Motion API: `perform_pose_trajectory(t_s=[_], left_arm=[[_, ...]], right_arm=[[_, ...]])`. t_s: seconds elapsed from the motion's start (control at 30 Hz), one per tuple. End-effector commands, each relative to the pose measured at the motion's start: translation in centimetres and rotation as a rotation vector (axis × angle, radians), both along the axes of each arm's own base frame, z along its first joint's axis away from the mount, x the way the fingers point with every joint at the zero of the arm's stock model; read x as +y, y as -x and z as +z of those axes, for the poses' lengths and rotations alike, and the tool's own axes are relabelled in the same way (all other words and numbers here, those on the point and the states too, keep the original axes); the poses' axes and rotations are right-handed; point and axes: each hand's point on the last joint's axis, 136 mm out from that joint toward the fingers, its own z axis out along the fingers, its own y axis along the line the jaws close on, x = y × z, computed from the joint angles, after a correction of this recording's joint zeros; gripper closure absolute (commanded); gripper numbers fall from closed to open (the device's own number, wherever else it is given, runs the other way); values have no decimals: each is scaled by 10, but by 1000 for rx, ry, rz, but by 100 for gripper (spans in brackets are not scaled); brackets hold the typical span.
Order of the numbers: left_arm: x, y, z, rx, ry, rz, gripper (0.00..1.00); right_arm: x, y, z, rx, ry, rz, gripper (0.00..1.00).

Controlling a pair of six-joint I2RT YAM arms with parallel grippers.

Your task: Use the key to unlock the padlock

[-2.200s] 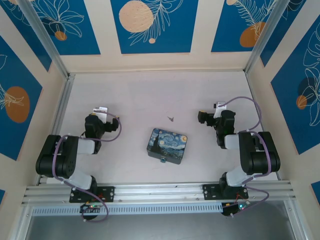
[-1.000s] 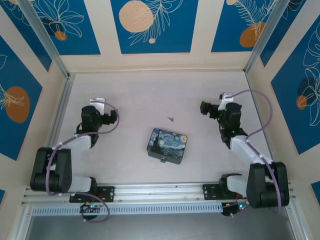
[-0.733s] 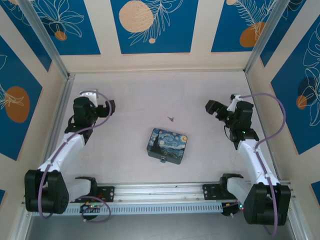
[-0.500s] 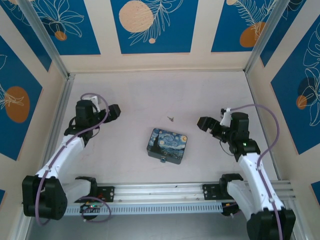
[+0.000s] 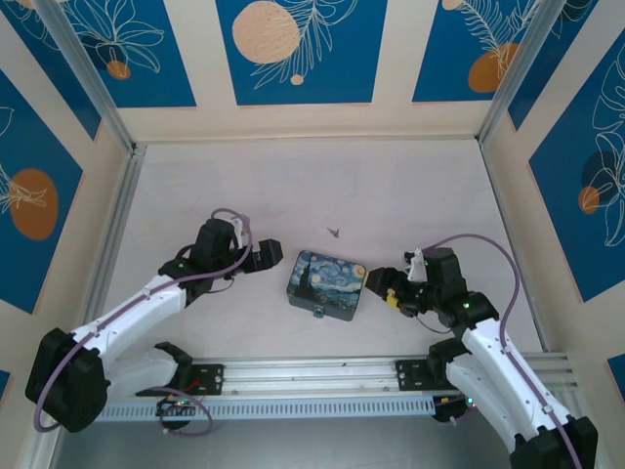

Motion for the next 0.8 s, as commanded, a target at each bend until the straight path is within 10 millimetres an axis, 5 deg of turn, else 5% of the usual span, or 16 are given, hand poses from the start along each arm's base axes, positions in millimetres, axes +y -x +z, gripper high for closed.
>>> perform_pose_trajectory(t_s=[0.0,0.33,0.57,0.77], left_arm=[[-8,3,-7,25,-6,13,0],[-34,2,-34,83,6,-24,0],[-47,-9,-30,94,30,-17,0],[-34,-8,-31,127,-30,34,0]], right_arm=[[8,2,-8,47,-6,-16,12],[20,-5,-23,59,53,-15,17],[30,-25,-22,44,86,-6,36],[69,-28,-18,46,89,93,54]])
